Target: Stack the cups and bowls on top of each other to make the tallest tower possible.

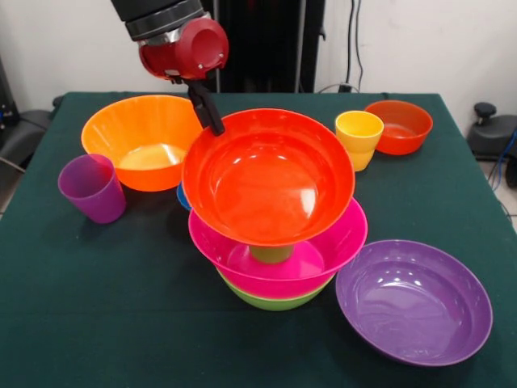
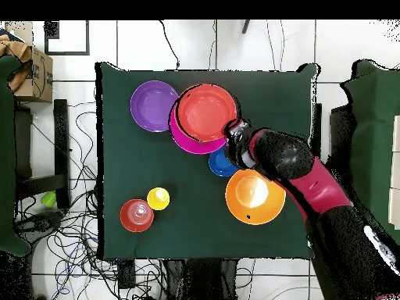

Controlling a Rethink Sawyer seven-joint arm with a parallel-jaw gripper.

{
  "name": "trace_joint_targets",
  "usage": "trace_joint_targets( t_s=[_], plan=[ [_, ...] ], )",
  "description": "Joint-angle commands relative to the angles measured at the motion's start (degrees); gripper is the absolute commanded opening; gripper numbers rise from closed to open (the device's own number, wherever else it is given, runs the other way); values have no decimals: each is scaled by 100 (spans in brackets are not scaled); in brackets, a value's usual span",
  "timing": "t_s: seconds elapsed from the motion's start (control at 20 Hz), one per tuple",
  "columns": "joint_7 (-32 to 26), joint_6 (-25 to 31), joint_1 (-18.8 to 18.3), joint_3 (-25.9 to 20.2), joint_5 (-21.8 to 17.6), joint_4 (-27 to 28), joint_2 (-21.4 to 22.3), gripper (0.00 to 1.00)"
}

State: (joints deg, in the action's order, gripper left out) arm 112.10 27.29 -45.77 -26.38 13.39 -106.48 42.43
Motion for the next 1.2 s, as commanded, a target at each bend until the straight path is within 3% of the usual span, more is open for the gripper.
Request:
trace_joint_targets(
  t_s=[0.05,0.4,1.2],
  plan=[
    [-111,-13,-75,-355,-385,-366,13,0],
    [-63,-369,-27,-392,-487,-298,-276,0],
    [130,-668,54,-419,-589,-376,-362,0]
  ],
)
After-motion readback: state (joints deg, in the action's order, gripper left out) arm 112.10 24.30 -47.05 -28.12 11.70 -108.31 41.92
